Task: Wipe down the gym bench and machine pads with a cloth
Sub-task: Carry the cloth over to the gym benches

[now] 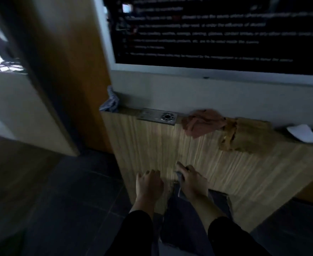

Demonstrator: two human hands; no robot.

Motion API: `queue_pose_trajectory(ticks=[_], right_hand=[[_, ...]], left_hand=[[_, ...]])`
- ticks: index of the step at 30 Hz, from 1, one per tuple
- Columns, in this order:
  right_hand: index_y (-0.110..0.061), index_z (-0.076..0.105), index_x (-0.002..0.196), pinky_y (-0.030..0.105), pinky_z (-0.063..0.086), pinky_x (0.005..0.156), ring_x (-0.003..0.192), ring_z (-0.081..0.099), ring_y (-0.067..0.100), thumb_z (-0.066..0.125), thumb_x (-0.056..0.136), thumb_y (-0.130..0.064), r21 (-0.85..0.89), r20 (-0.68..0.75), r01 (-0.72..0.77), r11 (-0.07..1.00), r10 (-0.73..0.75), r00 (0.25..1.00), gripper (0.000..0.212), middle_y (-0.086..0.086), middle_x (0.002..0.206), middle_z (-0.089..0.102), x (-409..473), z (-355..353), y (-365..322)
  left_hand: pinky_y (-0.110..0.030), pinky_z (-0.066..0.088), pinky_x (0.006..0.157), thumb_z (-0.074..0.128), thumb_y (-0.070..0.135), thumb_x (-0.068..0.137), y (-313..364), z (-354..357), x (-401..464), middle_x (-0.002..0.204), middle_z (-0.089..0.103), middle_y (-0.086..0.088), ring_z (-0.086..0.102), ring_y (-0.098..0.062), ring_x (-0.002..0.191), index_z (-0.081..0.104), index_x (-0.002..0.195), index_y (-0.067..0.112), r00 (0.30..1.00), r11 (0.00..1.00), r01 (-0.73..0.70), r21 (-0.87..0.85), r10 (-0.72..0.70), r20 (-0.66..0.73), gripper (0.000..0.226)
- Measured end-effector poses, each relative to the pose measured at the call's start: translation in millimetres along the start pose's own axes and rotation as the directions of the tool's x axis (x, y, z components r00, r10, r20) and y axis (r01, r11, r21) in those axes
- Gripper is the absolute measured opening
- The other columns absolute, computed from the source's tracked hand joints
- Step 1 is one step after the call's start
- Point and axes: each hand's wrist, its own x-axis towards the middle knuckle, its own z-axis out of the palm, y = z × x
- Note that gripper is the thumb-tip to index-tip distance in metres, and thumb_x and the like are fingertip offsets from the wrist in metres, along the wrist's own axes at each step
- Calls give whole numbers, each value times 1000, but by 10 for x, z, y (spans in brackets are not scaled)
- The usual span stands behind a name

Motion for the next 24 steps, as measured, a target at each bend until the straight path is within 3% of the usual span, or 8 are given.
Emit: queue_pose_trajectory(ticks=[4,9,12,14,16,18,20,24], right_hand=[[-38,37,143,25,32,67,102,60,19,46,99,-25,74,27,152,986,-154,988,47,-3,125,54,-81,-121,-335],[-27,50,139,34,47,77,103,62,32,63,88,-17,197,86,405,893,-427,900,54,8,124,58,-446,-103,-911],[-20,73,110,37,53,62,66,63,38,53,83,-17,261,46,538,802,-566,823,33,12,84,65,-772,-45,-1396],[-17,75,104,34,52,54,57,61,35,52,80,-15,334,51,596,730,-645,762,33,12,78,62,-1012,59,-1706],[-13,67,121,35,51,73,81,63,36,57,83,-2,438,135,584,684,-692,709,41,17,100,60,-1321,75,-2051],[-13,53,137,32,41,91,105,57,34,54,88,-1,500,236,600,624,-765,599,50,16,122,50,-1668,80,-2402],[-13,47,142,30,37,94,111,54,33,51,89,-2,552,296,615,563,-822,486,54,16,127,45,-1999,111,-2796],[-11,47,141,34,41,94,109,55,35,51,88,2,620,274,670,409,-913,303,54,18,124,47,-2832,301,-3676]], left_hand=[[-40,37,97,42,31,95,-152,-186,-450,123,59,2,53,-20,117,53,121,20,978,977,207,-60,-208,-21,30],[-38,36,100,43,34,94,-448,-240,-1259,127,58,4,52,-18,120,54,124,25,894,891,445,-86,-448,-11,33],[-38,35,98,44,33,94,-691,-278,-1884,126,58,3,53,-20,119,54,122,23,826,824,563,-66,-564,8,32],[-39,34,99,43,31,95,-871,-308,-2320,125,58,1,52,-21,120,54,119,21,750,747,661,-69,-661,24,29],[-41,34,101,42,31,95,-1047,-355,-2754,126,57,-1,51,-22,121,53,119,19,668,665,743,-79,-743,30,29],[-42,34,102,41,29,95,-1219,-399,-3201,127,57,-3,51,-23,122,52,120,17,585,581,810,-82,-809,47,30],[-43,35,102,42,29,96,-1403,-452,-3665,129,56,-4,50,-24,123,52,123,16,502,497,864,-77,-863,55,31],[-44,35,105,42,28,97,-1816,-539,-4704,133,53,-5,49,-23,125,49,131,16,319,312,946,-90,-944,81,37]])
